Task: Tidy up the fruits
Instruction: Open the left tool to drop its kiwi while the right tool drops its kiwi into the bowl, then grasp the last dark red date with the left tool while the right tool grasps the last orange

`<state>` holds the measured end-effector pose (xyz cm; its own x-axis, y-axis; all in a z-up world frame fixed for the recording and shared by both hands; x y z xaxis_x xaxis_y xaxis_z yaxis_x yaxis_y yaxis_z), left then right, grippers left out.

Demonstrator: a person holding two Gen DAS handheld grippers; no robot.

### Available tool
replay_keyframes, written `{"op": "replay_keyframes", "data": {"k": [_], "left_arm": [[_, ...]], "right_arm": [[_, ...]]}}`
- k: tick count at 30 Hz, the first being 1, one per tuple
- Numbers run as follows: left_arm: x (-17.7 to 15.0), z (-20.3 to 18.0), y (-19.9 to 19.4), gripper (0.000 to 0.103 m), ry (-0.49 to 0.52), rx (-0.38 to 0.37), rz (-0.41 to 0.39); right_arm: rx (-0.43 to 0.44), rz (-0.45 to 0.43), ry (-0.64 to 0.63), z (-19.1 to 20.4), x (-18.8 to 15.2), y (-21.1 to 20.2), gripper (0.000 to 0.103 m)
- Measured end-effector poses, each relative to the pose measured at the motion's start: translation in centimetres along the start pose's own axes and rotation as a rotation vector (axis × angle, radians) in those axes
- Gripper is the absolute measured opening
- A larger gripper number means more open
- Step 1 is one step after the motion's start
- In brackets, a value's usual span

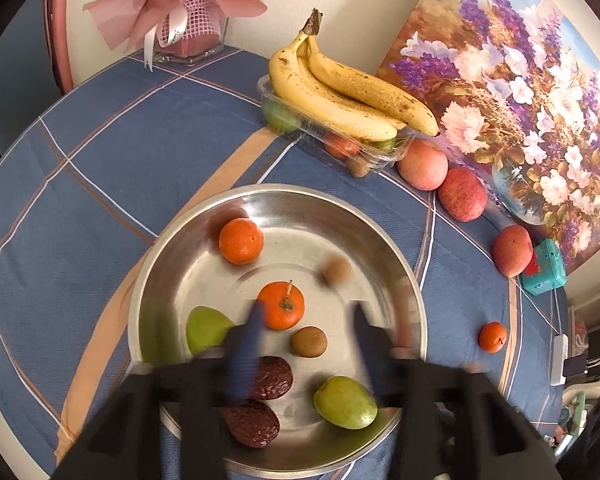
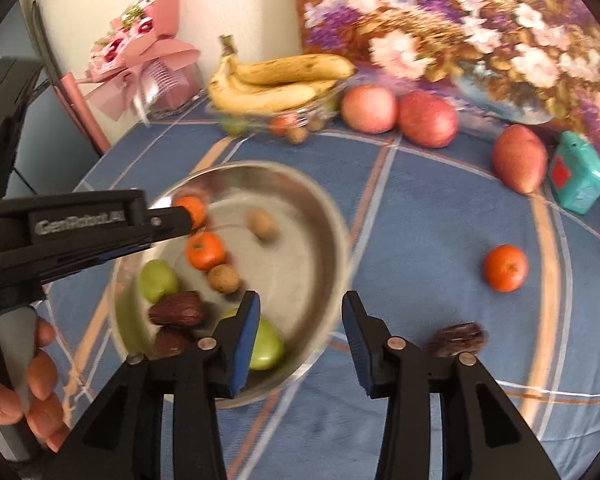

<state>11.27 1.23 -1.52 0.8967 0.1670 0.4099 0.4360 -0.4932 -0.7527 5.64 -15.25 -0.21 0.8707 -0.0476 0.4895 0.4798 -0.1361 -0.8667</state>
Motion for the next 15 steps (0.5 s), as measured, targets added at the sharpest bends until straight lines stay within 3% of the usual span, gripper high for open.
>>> {"op": "replay_keyframes", "data": {"k": [2, 7, 10, 15], "left_arm": [[0.0, -0.5, 0.0, 0.074, 0.010, -0.016, -0.004], [-0.7, -3.2, 0.5, 0.074, 0.064, -0.054, 0.014], [-1.7, -5.8, 1.2, 0.074, 0.120, -0.101, 0.046], [-4.6, -11.2, 3.3, 0.073, 0.264, -0.160, 0.139]], "right_arm": [[-0.036, -0.008, 0.039, -2.4, 0.2, -0.1, 0.050], [-0.111, 0.016, 0.272, -11.2, 0.3, 0.7, 0.050], [-0.148, 0.059, 0.325, -15.1, 0.4, 2.0, 0.050], [-0.056, 0.108, 0.372, -17.9, 0.7, 4.2, 0.050]]}}
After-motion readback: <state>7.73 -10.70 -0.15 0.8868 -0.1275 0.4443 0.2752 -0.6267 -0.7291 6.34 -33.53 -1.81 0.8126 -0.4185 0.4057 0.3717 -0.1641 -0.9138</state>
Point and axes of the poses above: each gripper's, at about its wrist camera, not at the fingertips, and y roughly the way its jaws point, z to its left, x to its top, the point moved 1 cm from there along y, roughly the way its jaws point, and after that the axes turned 14 degrees about -x, right-handed, at the moved point
